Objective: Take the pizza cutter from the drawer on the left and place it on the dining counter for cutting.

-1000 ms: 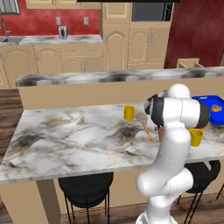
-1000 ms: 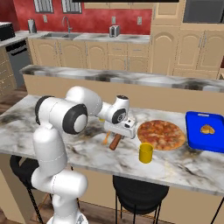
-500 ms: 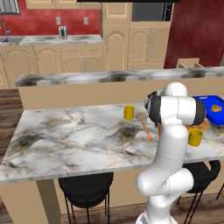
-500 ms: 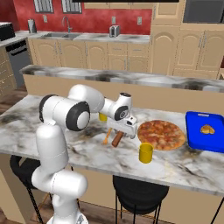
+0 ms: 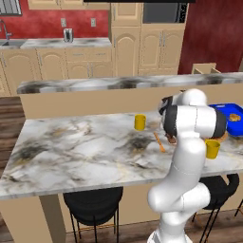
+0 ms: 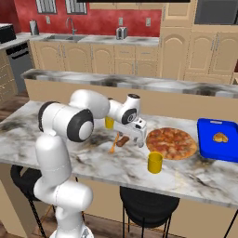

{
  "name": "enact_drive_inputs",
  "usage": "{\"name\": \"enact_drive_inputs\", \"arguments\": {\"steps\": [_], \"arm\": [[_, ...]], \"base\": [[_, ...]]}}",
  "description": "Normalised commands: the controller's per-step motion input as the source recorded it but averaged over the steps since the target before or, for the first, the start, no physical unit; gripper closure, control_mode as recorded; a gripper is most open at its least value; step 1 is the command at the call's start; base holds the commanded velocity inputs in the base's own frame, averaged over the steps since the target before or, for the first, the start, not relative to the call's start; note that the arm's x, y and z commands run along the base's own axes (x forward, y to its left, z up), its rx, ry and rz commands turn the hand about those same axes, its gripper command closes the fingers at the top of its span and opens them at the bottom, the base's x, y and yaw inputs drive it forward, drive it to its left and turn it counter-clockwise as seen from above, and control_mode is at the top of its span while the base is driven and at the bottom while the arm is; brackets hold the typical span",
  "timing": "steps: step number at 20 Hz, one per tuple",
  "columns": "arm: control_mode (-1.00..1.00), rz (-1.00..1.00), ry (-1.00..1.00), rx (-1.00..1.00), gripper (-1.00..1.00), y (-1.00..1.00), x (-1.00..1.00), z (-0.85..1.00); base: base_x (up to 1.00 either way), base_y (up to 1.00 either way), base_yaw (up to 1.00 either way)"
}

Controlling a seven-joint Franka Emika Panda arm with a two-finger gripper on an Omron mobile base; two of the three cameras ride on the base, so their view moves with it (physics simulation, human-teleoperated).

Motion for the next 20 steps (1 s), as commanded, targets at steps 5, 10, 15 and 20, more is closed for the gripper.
{"name": "enact_drive_inputs", "arguments": {"steps": [5, 10, 15, 20], "arm": [[-1.00, 0.00, -0.14, -0.01, -1.00, 0.00, -0.52, 0.74], [-1.00, 0.00, -0.09, -0.04, -1.00, 0.00, -0.94, 0.66], [-1.00, 0.00, -0.01, -0.06, -1.00, 0.15, -0.88, 0.59], [-1.00, 0.00, 0.00, -0.07, -1.00, 0.61, -0.55, 0.63]], "base": [[0.00, 0.00, 0.00], [0.00, 0.00, 0.00], [0.00, 0.00, 0.00], [0.00, 0.00, 0.00]]}}
